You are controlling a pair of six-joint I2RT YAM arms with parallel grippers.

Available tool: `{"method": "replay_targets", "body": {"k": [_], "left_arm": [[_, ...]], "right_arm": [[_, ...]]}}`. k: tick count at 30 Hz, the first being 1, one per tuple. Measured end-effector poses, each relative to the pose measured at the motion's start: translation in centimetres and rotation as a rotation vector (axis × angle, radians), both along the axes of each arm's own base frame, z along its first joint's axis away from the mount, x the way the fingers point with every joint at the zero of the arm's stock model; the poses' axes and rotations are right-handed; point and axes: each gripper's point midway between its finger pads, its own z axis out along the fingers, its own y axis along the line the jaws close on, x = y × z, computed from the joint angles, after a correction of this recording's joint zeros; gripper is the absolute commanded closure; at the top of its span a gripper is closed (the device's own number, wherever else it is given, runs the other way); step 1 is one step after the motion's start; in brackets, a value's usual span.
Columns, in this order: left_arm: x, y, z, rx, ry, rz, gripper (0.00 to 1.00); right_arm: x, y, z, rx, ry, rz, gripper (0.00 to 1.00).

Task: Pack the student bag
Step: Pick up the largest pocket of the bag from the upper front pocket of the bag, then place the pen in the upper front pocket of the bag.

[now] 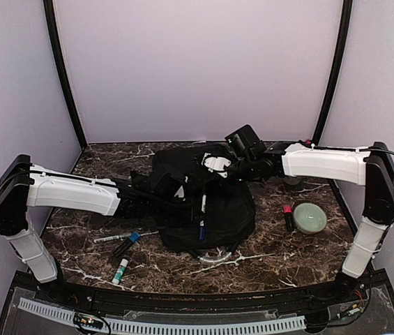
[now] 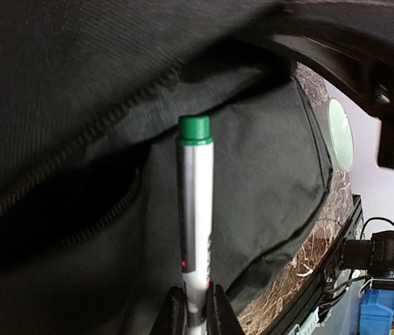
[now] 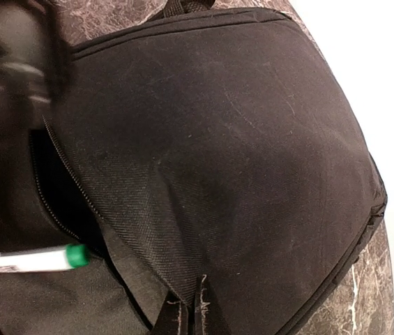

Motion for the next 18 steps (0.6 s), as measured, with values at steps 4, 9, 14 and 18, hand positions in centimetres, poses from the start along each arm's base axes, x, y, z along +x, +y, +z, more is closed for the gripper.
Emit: {"method": "replay_targets", "body": {"k": [4, 9, 14, 18], "left_arm": [[1.2, -0.3, -0.6, -0.011, 0.030, 0.015, 1.00], [3.3, -0.8, 0.0, -0.035, 0.035, 0.055, 1.00], [6.2, -0.6, -0.1, -0.040, 0.044, 0.139, 0.92], [6.9, -0.6, -0.2, -0.041, 0.045, 0.177, 0.72]], "right_arm": [[-0.5, 0.0, 0.6, 0.021, 0.020, -0.007, 1.00], [-0.9, 0.2, 0.4, 0.026, 0.035, -0.003, 1.00], [-1.5, 0.5, 0.1, 0.026, 0.041, 0.006, 1.00], [-1.5, 0.7, 0.2, 0.030, 0.037, 0.009, 1.00]]}}
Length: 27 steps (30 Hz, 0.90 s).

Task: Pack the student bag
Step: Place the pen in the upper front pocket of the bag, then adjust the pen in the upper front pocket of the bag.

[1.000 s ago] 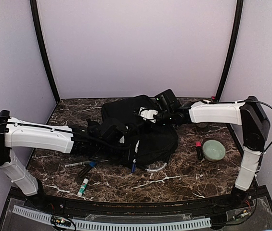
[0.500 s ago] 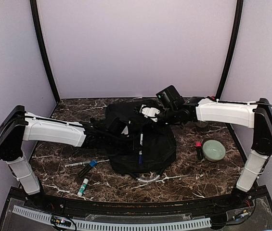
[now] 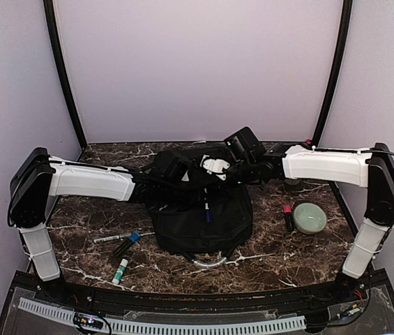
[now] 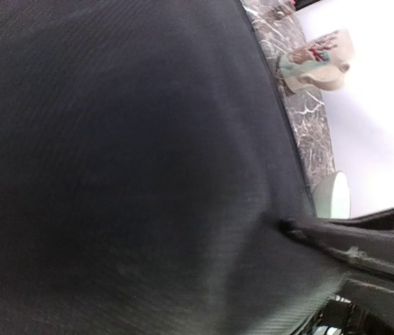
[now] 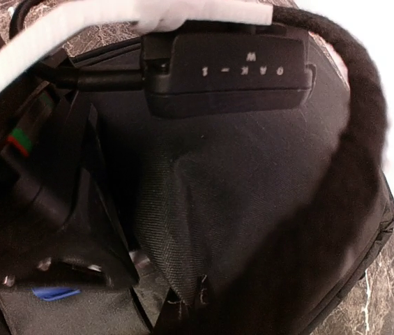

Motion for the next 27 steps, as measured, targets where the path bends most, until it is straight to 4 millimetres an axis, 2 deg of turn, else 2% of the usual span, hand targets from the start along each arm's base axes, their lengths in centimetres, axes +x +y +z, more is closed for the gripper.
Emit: {"method": "replay_targets", "body": {"k": [4, 10, 12, 15, 17, 20, 23, 27], "left_arm": [[-0.2, -0.3, 0.4, -0.009, -0.002, 0.001, 0.61], [-1.8, 0.3, 2.1, 0.027, -0.046, -0.006, 0.60], [-2.7, 0.5, 2.9, 0.047, -0.072, -0.030, 0.64], [-4.8, 0.1, 3.1, 0.080, -0.117, -0.116, 0.83], [-6.3, -0.2, 2.1, 0.099, -0.141, -0.178, 0.90], [-9.0, -0.4, -0.6, 0.111, -0.165, -0.279, 1.00], [-10.4, -0.6, -2.3, 0.109, -0.176, -0.341, 1.00], [-9.5, -2.1, -2.0, 0.055, -0.232, -0.352, 1.00]], "right_arm": [[-0.1, 0.0, -0.1, 0.004, -0.006, 0.000, 1.00], [0.0, -0.1, -0.1, 0.006, -0.011, -0.002, 1.00], [0.0, 0.0, 0.0, 0.009, -0.014, -0.002, 1.00], [-0.1, 0.0, 0.3, 0.015, -0.019, -0.001, 1.00], [-0.1, 0.0, 0.5, 0.017, -0.020, 0.001, 1.00], [-0.3, 0.0, 0.4, 0.014, -0.019, 0.002, 1.00], [-0.4, -0.1, 0.1, 0.010, -0.014, 0.003, 1.00], [-0.4, -0.1, 0.0, 0.008, -0.014, 0.003, 1.00]]}}
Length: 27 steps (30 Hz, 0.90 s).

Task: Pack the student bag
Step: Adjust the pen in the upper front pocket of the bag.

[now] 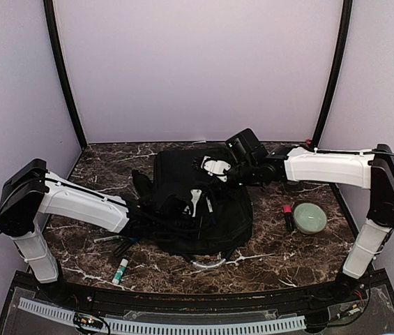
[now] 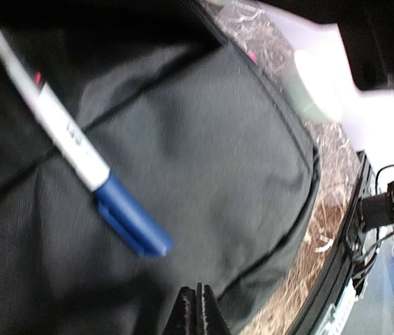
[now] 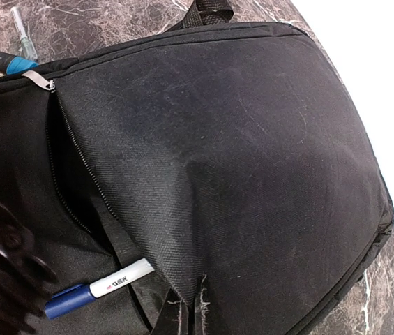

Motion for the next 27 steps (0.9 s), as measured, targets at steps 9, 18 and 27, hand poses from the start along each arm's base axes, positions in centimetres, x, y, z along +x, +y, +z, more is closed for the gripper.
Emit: {"method": "replay_targets", "body": {"k": [9, 18, 27], "left_arm": [[2.0, -2.1, -0.7, -0.045, -0.045, 0.018, 1.00], [5.5, -0.7, -0.5, 0.017, -0.159, 0.143, 1.00], [11.7, 2.4, 1.6, 0.051, -0.329, 0.237, 1.00]], "right_arm": [[0.0, 0.0, 0.1, 0.002, -0.001, -0.001, 1.00], [-0.1, -0.2, 0.5, 0.010, -0.003, -0.006, 1.00], [0.0, 0.1, 1.3, 0.034, -0.020, -0.004, 1.00]]}}
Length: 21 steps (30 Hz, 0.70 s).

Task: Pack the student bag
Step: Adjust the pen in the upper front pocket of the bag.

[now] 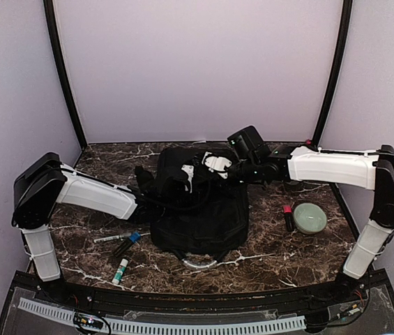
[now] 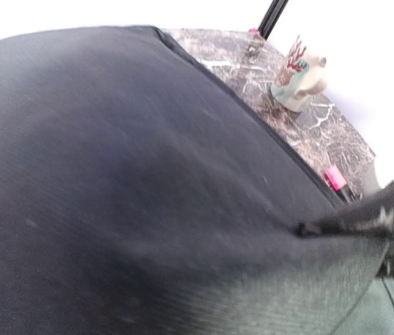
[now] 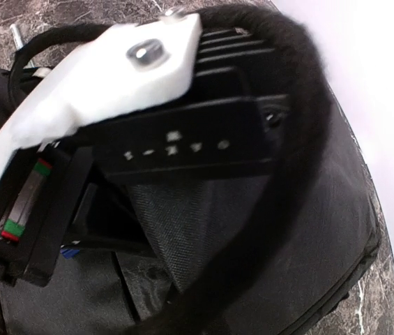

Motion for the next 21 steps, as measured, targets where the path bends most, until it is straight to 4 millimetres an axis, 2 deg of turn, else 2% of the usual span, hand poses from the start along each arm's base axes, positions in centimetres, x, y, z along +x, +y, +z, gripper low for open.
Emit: {"method": "replay_targets", "body": {"k": [5, 11, 13, 16, 21], "left_arm": [[1.2, -0.1, 0.7, 0.006, -0.048, -0.029, 0.98], [0.4, -0.8, 1.1, -0.006, -0.055, -0.105, 0.92], [-0.5, -1.1, 1.7, -0.003, -0.062, -0.142, 0.88], [-1.8, -1.1, 3.3, 0.006, -0.073, -0.171, 0.75], [-3.8, 0.9, 3.1, 0.087, -0.014, -0.132, 0.59]], "right_arm": [[0.2, -0.1, 0.3, 0.011, -0.004, -0.009, 1.00], [0.2, -0.3, 0.4, 0.011, 0.002, -0.014, 1.00], [0.2, -0.3, 0.4, 0.012, 0.005, -0.014, 1.00], [0.1, -0.2, 0.4, 0.014, 0.009, -0.010, 1.00], [-0.2, -0.1, 0.8, 0.027, 0.014, 0.003, 1.00]]}}
